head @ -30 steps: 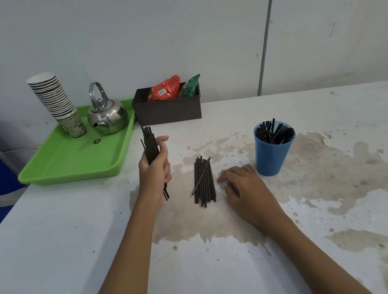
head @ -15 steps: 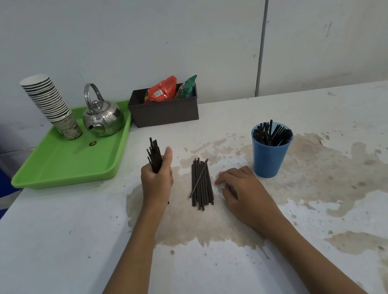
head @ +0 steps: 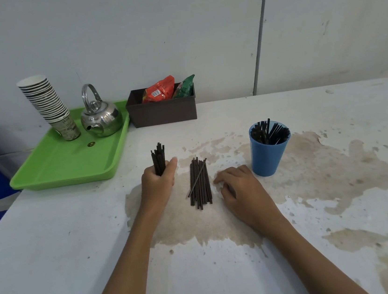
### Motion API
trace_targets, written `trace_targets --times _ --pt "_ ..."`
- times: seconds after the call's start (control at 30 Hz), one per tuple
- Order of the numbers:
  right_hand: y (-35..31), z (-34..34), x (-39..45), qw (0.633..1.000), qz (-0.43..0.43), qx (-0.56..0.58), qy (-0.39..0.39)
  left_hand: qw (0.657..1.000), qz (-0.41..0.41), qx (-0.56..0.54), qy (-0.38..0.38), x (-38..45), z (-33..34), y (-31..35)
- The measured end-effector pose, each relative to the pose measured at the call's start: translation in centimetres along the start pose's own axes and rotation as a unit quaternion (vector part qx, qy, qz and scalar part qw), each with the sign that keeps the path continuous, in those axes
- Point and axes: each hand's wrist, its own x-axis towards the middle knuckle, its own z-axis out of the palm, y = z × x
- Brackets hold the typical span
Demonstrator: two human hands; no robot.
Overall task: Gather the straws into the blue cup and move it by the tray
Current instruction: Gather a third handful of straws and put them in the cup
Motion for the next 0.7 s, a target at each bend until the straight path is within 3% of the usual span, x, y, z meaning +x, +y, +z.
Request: trace_targets --times 0.23,0.5,0.7 --pt "-0.3 -0.5 -0.5 1.000 0.008 0.018 0.001 0.996 0.002 0.086 -0.011 -0.3 0.3 0.5" --pt "0.1 -2.6 -2.8 0.999 0.002 0.050 0.011 0.997 -0.036 -0.065 0.013 -0.7 1.7 3.5" --pt "2.1 -5.6 -4.8 0.995 0.028 -0.055 0.076 0.970 -0.074 -0.231 -0.020 -0.5 4.7 7.0"
